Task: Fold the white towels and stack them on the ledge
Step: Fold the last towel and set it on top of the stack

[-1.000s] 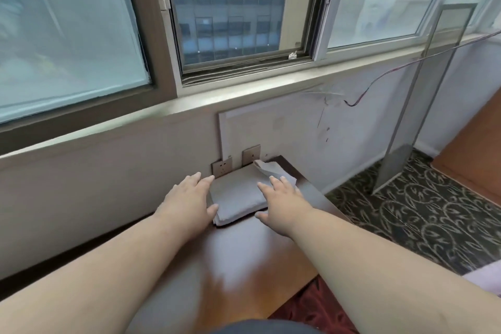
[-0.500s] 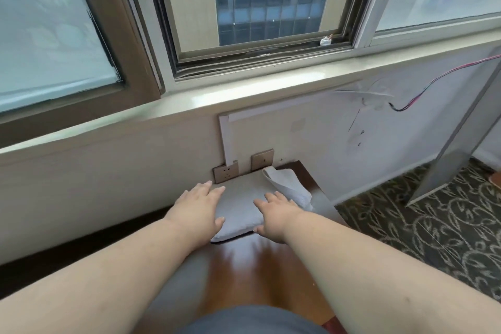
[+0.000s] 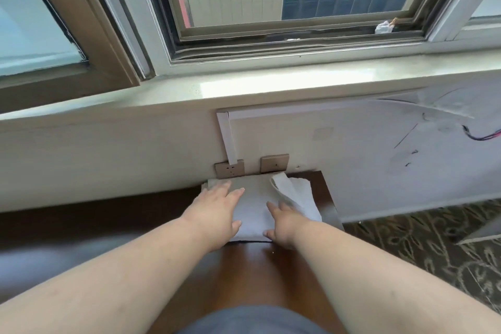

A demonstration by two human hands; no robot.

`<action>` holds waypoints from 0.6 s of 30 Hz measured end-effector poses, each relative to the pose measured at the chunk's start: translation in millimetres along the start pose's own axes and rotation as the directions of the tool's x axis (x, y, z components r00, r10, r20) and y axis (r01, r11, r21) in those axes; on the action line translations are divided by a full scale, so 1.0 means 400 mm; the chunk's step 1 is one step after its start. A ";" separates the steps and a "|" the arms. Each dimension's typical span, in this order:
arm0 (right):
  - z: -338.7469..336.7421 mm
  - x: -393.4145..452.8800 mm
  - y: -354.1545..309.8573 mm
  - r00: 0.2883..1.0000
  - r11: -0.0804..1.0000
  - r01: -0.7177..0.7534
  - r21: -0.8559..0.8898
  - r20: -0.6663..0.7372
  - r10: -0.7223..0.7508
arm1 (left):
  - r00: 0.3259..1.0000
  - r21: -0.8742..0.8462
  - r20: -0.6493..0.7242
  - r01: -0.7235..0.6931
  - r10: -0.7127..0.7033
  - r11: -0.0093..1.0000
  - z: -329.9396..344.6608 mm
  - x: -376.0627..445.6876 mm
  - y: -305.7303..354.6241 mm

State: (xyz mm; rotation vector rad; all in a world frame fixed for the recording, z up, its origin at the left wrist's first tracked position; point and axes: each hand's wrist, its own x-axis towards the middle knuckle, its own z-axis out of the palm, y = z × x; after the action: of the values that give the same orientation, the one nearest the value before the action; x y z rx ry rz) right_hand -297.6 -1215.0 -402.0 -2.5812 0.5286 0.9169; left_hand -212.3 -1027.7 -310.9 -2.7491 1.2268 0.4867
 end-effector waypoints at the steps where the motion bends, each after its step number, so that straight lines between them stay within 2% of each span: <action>1: -0.005 0.006 0.022 1.000 1.000 -0.023 -0.006 -0.014 0.023 | 1.000 -0.003 0.013 0.009 -0.009 1.000 0.002 0.003 0.003; 3: -0.019 0.014 0.062 0.997 0.997 -0.070 -0.013 -0.026 0.070 | 0.999 -0.023 0.036 0.034 -0.033 0.999 0.009 0.012 0.008; 7: -0.028 0.024 0.126 0.987 0.988 -0.156 0.015 0.038 0.155 | 0.989 -0.027 0.133 0.074 -0.070 0.997 0.031 0.031 0.011; 9: -0.017 0.020 0.153 0.986 0.986 -0.164 0.010 0.047 0.163 | 0.968 -0.032 0.235 0.100 -0.090 0.994 0.051 0.032 0.007; 12: 0.010 0.010 0.178 0.987 0.987 -0.161 0.010 0.008 0.161 | 0.885 -0.062 0.447 0.178 -0.132 0.982 0.087 0.019 0.000; 13: 0.020 0.010 0.179 0.986 0.984 -0.168 0.057 -0.009 0.169 | 0.854 -0.076 0.496 0.225 -0.159 0.971 0.101 0.014 -0.005; 15: 0.041 0.008 0.173 0.972 0.940 -0.214 0.267 -0.036 0.231 | 0.809 -0.109 0.545 0.330 -0.222 0.938 0.135 0.006 -0.019; 18: 0.074 0.012 0.170 0.925 0.725 -0.262 0.637 -0.048 0.377 | 0.751 -0.206 0.577 0.514 -0.321 0.833 0.201 -0.019 -0.048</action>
State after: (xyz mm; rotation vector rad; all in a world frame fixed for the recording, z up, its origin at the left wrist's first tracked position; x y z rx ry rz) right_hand -340.5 -1262.1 -440.0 -1.9861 1.1480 0.4802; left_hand -222.8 -992.4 -385.5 -2.7315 0.3817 1.3937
